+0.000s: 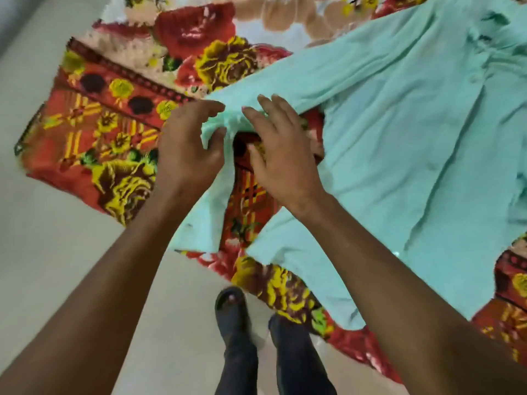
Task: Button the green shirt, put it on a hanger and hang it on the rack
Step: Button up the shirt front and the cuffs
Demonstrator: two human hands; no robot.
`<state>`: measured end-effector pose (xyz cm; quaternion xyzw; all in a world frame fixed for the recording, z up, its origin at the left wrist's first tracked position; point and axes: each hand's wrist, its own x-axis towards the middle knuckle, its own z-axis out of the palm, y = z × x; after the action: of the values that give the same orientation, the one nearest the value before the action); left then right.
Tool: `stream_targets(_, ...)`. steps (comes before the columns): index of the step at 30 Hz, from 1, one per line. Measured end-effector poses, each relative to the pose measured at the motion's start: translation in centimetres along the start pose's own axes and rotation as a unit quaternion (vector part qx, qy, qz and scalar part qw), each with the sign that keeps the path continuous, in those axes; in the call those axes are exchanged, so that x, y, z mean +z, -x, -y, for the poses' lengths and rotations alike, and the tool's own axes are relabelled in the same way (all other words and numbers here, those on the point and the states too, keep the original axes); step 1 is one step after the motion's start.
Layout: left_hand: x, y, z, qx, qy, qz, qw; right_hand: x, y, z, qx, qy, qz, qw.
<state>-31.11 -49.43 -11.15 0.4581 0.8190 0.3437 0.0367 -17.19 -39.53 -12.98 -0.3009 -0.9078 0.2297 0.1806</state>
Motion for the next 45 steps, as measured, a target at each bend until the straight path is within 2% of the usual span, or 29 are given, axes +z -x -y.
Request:
stream_targets(3,-1.7,4.3,1.9,0.030,-0.030,-0.034,0.999,2.3,2.2,2.2,-0.027,-0.002,-0.037,0.999)
stream_targets(5,-2.9,7.5,3.2,0.009,-0.039,-0.034,0.999,3.5,4.4,4.0,-0.028,-0.010,-0.073,0.997)
stream_targets(7,-3.8,9.8,4.2,-0.017,-0.041,-0.011,0.999,4.2,6.5,5.7,-0.024,-0.023,-0.077,0.996)
stream_targets(11,-5.1,12.2,5.1,-0.065,-0.035,0.052,0.996,5.2,8.6,7.9,-0.018,-0.075,0.014,0.997)
stream_targets(14,-5.9,13.0,5.0,-0.081,-0.032,0.075,0.993,5.3,9.3,8.8,0.005,-0.057,0.114,0.992)
stream_targets(16,-6.0,13.4,4.9,-0.100,-0.015,0.082,0.991,5.2,9.7,9.2,0.001,-0.022,0.136,0.990)
stream_targets(21,-5.7,14.1,4.1,-0.185,0.097,0.080,0.975,5.6,10.4,9.9,-0.035,0.048,0.094,0.994)
stream_targets(26,-5.6,14.6,3.7,-0.229,0.165,0.084,0.956,5.7,11.3,10.2,0.000,0.048,0.094,0.994)
stream_targets(29,-5.4,15.0,4.0,-0.238,0.147,0.056,0.958,6.5,11.9,10.8,0.038,0.027,0.052,0.998)
stream_targets(33,-5.1,14.3,4.2,-0.235,0.116,0.031,0.965,7.1,11.8,10.9,0.105,-0.083,-0.015,0.991)
stream_targets(39,-4.5,14.2,4.2,-0.220,0.008,0.031,0.975,7.4,11.4,10.5,0.139,-0.117,-0.008,0.983)
stream_targets(45,-3.9,14.7,3.8,-0.237,0.072,0.020,0.969,7.3,11.1,10.5,0.169,-0.148,-0.002,0.974)
